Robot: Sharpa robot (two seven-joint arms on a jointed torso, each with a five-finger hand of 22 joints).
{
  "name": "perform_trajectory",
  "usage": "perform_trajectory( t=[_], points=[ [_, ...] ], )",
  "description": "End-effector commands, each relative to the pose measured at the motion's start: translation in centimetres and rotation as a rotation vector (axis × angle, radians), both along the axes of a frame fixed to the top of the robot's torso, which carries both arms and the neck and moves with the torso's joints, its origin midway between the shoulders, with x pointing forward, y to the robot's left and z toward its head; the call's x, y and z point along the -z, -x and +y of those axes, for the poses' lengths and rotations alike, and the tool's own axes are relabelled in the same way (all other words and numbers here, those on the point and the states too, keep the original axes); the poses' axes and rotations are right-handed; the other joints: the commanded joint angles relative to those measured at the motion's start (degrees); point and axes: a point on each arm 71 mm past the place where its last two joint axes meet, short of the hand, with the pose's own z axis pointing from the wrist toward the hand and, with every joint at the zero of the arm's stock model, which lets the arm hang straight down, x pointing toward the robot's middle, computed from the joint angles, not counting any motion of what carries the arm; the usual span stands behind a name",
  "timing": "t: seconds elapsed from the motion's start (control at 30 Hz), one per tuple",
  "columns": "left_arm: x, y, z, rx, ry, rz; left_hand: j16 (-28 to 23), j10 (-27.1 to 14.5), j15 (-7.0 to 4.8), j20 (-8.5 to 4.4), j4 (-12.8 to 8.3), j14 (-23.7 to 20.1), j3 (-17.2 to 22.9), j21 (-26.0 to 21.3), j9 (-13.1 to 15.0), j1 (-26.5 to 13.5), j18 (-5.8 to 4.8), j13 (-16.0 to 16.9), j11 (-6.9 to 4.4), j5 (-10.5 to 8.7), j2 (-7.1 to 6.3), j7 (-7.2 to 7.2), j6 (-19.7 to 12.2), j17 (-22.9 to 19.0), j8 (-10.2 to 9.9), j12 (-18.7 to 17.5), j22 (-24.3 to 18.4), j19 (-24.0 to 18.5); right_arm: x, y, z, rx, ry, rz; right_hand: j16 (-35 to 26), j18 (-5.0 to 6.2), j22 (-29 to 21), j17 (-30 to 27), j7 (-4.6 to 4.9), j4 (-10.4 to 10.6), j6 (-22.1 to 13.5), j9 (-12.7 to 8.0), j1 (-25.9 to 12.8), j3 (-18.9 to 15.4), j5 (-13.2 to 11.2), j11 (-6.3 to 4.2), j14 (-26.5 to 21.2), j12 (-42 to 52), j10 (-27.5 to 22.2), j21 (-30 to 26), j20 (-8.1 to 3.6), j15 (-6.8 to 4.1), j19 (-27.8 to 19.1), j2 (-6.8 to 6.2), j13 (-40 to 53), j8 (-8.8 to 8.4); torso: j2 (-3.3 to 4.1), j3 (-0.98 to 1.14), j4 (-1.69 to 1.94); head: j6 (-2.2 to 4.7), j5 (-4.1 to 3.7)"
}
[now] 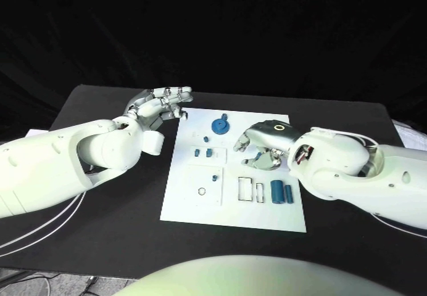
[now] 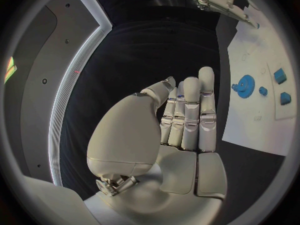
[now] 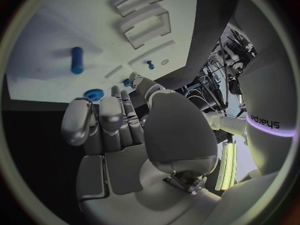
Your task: Assemble the parts on the task board
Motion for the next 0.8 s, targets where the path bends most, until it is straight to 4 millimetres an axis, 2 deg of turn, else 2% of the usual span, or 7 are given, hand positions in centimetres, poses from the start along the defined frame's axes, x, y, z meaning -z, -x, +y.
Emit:
perform_trajectory(
  t=[0.03,0.13,0.27,0.33,0.53,0.8],
  points=[
    [-0.1,0.1,-0.3,0.024,0.011,-0.007,0.3,-0.6,0.01,0.12,-0.4,-0.5,-0.1,-0.3,0.0,0.4,1.05,0.1,0.03,0.32,0.14,-0.07,-0.3,-0.1,0.3,0.3,-0.1,-0.1,-0.3,-0.9,-2.0,0.070,0.037,0.028,-0.3,0.41,-0.1,-0.2,-0.63,0.2,-0.1,-0.1,0.0,-1.0,0.1,0.16,0.5,-0.3,-0.8,-0.3,-0.24,-0.05,0.3,-0.63,0.0,-0.12,-0.04,-0.03,-0.13,0.47,-0.70],
    [-0.1,0.1,-0.4,0.028,0.010,-0.009,0.4,-0.6,-0.01,0.10,-0.6,-0.5,-0.1,-0.3,0.0,0.6,1.06,0.1,0.02,0.32,0.15,-0.07,-0.3,-0.1,0.3,0.4,-0.1,-0.1,-0.6,-1.5,-3.7,0.114,0.061,0.010,-0.3,0.42,-0.3,-0.4,-1.01,0.5,-0.2,-0.1,0.1,-2.0,-0.1,0.14,0.5,-0.5,-1.3,-0.4,-0.18,-0.10,0.3,-0.77,0.0,-0.12,0.02,-0.03,-0.07,0.84,-1.11],
    [-0.2,0.1,-0.5,0.034,0.004,-0.017,0.4,-0.6,-0.03,0.07,-0.8,-0.6,-0.2,-0.3,0.0,0.9,1.07,0.1,0.01,0.30,0.14,-0.06,-0.3,-0.2,0.4,0.6,-0.1,-0.1,-0.7,-2.1,-5.4,0.155,0.089,-0.013,-0.5,0.50,-0.5,-0.8,-1.72,1.1,-0.4,-0.1,0.7,-3.4,-0.3,-0.19,0.5,-0.6,-2.0,-0.6,-0.95,-1.31,0.3,-0.64,0.0,-0.13,0.08,0.13,-0.15,1.15,-1.42],
    [-0.2,0.1,-0.5,0.035,0.003,-0.019,0.4,-0.6,-0.03,0.07,-0.8,-0.6,-0.2,-0.3,0.0,0.9,1.07,0.1,0.01,0.30,0.14,-0.06,-0.3,-0.2,0.4,0.6,-0.1,-0.1,-0.5,-2.2,-5.8,0.165,0.098,-0.020,-0.6,0.50,-0.6,-0.9,-1.84,1.3,-0.5,-0.1,0.9,-3.7,-0.4,-0.31,0.5,-0.6,-2.1,-0.7,-1.21,-1.62,0.3,-0.57,0.0,-0.13,0.03,0.13,-0.23,1.22,-1.48],
    [-0.2,0.0,-0.7,0.041,0.003,-0.021,0.4,-0.6,-0.04,0.06,-0.9,-0.6,-0.2,-0.3,0.0,1.0,1.07,0.2,0.01,0.27,0.13,-0.06,-0.3,-0.2,0.5,0.7,-0.1,-0.1,0.4,-2.4,-5.9,0.167,0.112,-0.014,-0.6,0.49,-0.6,-1.0,-1.90,1.3,-0.5,-0.1,1.2,-3.9,-0.5,-0.46,0.5,-0.6,-2.2,-0.7,-1.44,-1.85,0.4,-0.46,0.0,-0.11,-0.01,0.09,0.01,1.37,-1.71],
    [-0.1,0.0,-0.7,0.042,0.003,-0.022,0.4,-0.6,-0.04,0.06,-0.9,-0.6,-0.2,-0.3,0.0,1.0,1.07,0.2,0.03,0.25,0.11,-0.04,-0.3,-0.2,0.5,0.7,-0.1,-0.1,1.6,-2.1,-5.4,0.148,0.117,0.019,-0.7,0.44,-0.6,-1.1,-1.90,1.5,-0.3,-0.1,1.8,-4.0,-0.4,-0.72,0.6,-0.1,-1.6,-0.8,-1.79,-2.05,0.5,-0.01,0.1,-0.04,0.08,0.04,-0.05,1.40,-1.62]
  ],
)
